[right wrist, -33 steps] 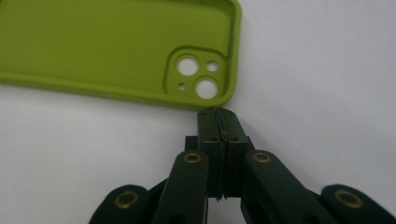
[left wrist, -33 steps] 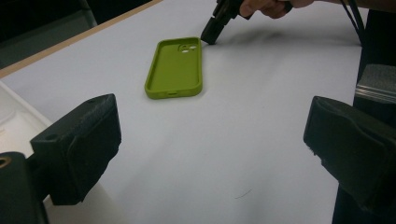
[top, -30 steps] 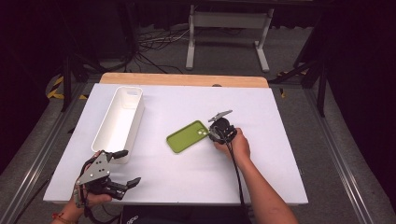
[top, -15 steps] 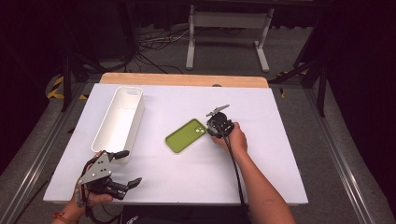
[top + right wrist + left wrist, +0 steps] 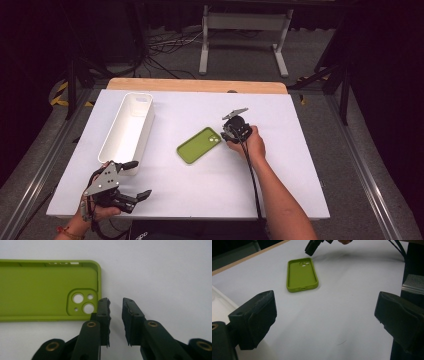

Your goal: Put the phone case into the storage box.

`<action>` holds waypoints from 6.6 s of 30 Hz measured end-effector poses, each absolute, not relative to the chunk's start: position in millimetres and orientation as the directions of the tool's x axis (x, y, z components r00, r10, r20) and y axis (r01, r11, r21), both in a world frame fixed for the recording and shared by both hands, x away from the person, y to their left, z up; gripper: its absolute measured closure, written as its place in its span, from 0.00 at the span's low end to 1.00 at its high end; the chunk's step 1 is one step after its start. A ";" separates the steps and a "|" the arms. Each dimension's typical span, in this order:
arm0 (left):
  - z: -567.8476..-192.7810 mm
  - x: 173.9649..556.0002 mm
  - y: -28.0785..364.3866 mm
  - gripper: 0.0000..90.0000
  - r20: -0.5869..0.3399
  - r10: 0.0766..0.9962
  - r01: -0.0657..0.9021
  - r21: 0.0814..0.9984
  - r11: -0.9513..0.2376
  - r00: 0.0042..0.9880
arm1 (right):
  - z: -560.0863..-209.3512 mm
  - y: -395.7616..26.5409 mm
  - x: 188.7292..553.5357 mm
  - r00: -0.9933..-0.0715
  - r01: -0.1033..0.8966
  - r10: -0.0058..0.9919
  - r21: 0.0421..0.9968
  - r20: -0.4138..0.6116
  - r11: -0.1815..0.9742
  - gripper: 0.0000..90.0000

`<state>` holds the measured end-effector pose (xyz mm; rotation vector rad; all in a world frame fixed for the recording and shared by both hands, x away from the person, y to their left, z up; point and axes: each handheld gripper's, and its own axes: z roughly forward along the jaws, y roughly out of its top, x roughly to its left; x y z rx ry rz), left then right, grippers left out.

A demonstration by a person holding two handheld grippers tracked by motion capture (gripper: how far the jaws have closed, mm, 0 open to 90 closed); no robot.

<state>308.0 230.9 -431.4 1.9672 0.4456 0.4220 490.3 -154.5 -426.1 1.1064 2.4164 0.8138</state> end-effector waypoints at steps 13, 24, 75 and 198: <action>-430.3 305.1 230.8 0.06 0.107 0.478 0.112 0.906 -0.408 0.872 | -406.9 -145.7 487.9 -0.634 0.538 0.767 0.655 -0.100 0.530 0.22; -431.2 305.0 230.5 0.06 0.114 0.469 0.111 0.898 -0.425 0.876 | -400.6 -131.8 512.6 -0.658 0.606 0.749 0.540 -0.071 0.584 0.30; -434.5 302.7 225.0 0.06 0.117 0.449 0.118 0.879 -0.462 0.886 | -401.3 -114.3 504.5 -0.743 0.539 0.658 0.471 -0.127 0.699 0.95; -368.7 365.4 148.8 0.88 0.057 0.559 0.123 0.952 -0.279 0.827 | -364.9 -113.9 323.7 -0.618 -0.118 0.604 0.819 -0.503 0.561 0.57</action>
